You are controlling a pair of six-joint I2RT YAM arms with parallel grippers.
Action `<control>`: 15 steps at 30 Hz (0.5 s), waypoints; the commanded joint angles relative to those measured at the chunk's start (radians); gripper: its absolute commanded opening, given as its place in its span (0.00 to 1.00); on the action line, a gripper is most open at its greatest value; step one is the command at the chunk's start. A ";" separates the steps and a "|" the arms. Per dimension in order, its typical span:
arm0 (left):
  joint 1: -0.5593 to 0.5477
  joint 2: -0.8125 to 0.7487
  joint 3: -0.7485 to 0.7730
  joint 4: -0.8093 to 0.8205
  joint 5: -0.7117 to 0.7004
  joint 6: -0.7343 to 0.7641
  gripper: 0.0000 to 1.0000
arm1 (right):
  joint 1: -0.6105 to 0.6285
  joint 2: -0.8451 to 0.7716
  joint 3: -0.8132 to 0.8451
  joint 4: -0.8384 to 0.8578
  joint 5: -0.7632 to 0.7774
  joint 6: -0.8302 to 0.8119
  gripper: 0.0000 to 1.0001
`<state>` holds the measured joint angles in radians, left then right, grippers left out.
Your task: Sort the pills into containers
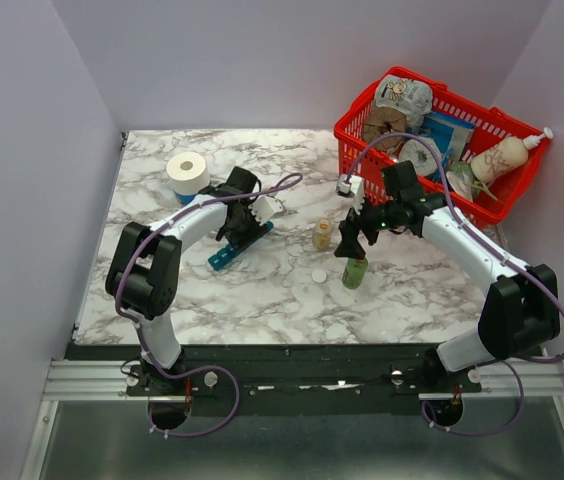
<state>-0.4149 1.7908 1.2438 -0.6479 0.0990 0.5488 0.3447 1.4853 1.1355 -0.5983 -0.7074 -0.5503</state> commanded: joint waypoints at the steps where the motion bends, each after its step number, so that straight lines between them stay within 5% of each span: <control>1: -0.013 0.018 0.051 -0.059 -0.058 -0.027 0.00 | -0.009 0.006 0.003 -0.015 -0.035 -0.013 1.00; 15: -0.028 0.053 0.108 -0.128 -0.091 -0.047 0.00 | -0.013 0.006 0.004 -0.020 -0.041 -0.011 1.00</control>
<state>-0.4343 1.8175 1.3136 -0.7334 0.0364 0.5217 0.3382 1.4853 1.1355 -0.5999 -0.7162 -0.5503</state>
